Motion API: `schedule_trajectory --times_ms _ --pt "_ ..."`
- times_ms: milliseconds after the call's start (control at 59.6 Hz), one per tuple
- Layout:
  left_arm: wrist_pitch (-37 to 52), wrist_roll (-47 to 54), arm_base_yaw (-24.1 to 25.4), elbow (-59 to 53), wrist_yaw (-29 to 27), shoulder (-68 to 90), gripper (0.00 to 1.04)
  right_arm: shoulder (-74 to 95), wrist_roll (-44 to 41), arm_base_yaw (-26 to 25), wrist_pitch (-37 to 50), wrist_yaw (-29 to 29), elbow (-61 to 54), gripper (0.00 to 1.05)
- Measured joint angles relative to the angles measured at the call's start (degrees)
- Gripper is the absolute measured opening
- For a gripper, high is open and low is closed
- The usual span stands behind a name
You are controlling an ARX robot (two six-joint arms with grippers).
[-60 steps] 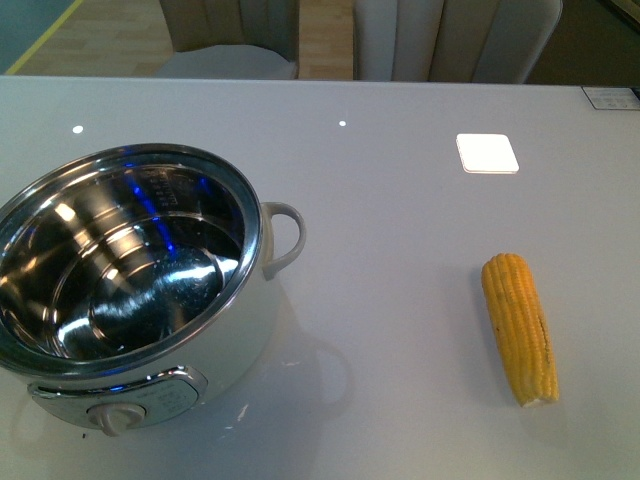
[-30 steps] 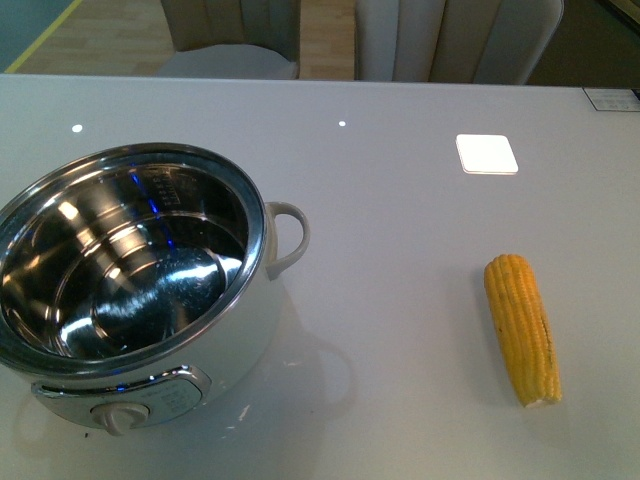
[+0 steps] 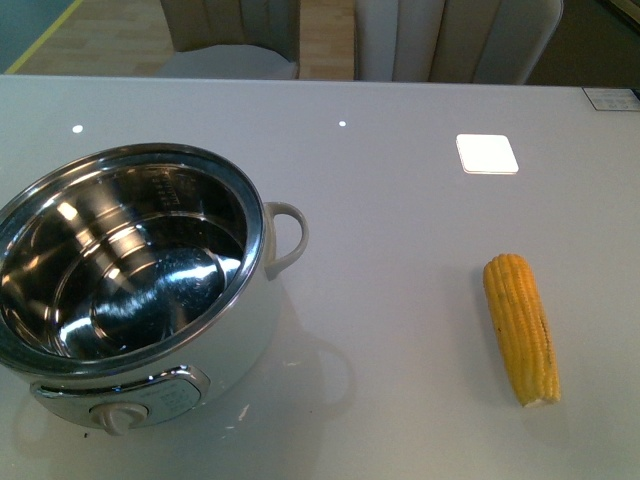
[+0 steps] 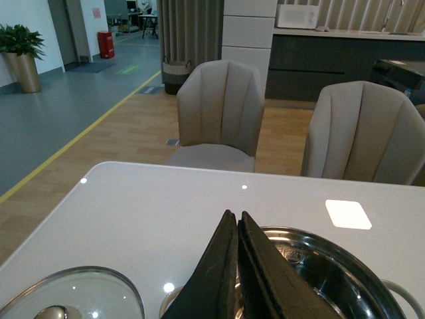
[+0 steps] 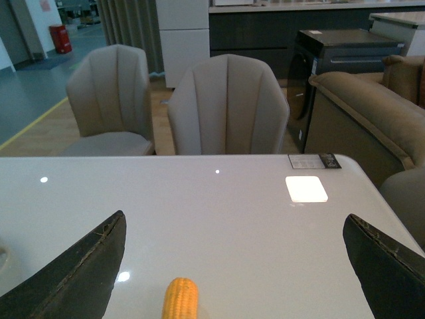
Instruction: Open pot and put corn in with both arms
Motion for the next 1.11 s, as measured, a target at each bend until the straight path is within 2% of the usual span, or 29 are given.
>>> schedule_trajectory --times_ms 285,369,638,772,1108 --pt "-4.35 0.00 0.00 0.00 0.00 -4.28 0.03 0.00 0.00 0.00 0.00 0.00 0.00 0.96" --pt "-13.38 0.00 0.00 0.00 0.00 -11.63 0.03 0.00 0.00 0.00 0.00 0.00 0.00 0.96" --pt "-14.38 -0.04 0.00 0.00 0.00 -14.03 0.04 0.00 0.00 0.00 0.00 0.00 0.00 0.96" --pt "-14.38 0.00 0.00 0.00 0.00 -14.03 0.31 0.00 -0.02 0.00 0.00 -0.02 0.00 0.96" --pt "-14.38 0.00 0.00 0.00 0.00 -14.03 0.90 0.00 -0.02 0.00 0.00 0.00 0.00 0.96"
